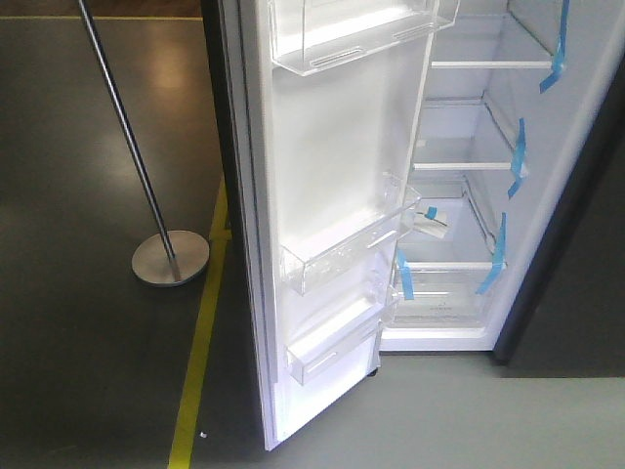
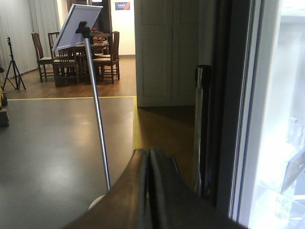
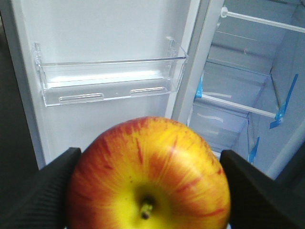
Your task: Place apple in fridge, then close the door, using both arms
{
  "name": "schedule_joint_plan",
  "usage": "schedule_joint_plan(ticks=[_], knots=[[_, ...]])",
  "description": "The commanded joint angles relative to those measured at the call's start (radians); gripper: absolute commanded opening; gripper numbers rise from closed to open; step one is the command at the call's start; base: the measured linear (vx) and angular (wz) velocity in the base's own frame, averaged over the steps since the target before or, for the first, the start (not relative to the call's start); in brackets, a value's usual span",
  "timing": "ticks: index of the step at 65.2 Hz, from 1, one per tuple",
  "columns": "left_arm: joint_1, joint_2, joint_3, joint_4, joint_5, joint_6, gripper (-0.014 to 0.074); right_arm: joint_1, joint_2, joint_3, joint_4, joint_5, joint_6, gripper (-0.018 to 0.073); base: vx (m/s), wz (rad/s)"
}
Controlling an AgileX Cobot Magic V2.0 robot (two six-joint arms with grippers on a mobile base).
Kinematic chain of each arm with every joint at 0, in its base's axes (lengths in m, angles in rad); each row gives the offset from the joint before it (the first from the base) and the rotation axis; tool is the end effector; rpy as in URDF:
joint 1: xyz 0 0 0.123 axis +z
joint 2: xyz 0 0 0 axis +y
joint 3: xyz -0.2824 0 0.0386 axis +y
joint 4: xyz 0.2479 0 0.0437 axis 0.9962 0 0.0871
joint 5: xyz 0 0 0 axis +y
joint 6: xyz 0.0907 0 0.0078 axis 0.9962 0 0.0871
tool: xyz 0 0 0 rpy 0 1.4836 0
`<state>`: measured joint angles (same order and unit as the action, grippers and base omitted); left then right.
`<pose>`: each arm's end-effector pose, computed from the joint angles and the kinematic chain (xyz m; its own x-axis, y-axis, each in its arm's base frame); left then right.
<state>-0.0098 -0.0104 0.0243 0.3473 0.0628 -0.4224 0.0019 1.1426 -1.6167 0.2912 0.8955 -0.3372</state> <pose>0.0567 0.0014 0.2001 0.0151 -0.0758 -0.9970 -0.0104 0.9971 -0.0760 0.2028 0.0208 0.5205 -0.2719 -0.1481 -0.9509 -0.2592 0.9628 -0.0758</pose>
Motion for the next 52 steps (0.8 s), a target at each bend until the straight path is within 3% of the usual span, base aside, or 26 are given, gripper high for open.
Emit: schedule_joint_plan(ticks=[1, 52], knots=[[0.001, -0.016, -0.018, 0.0, -0.063, -0.003, -0.0007, -0.003, -0.016, -0.023, 0.017, -0.088, -0.008, 0.0104, 0.09, -0.01], [0.001, -0.016, -0.018, 0.0, -0.063, -0.003, -0.0007, -0.003, -0.016, -0.023, 0.017, -0.088, -0.008, 0.0104, 0.09, -0.01]])
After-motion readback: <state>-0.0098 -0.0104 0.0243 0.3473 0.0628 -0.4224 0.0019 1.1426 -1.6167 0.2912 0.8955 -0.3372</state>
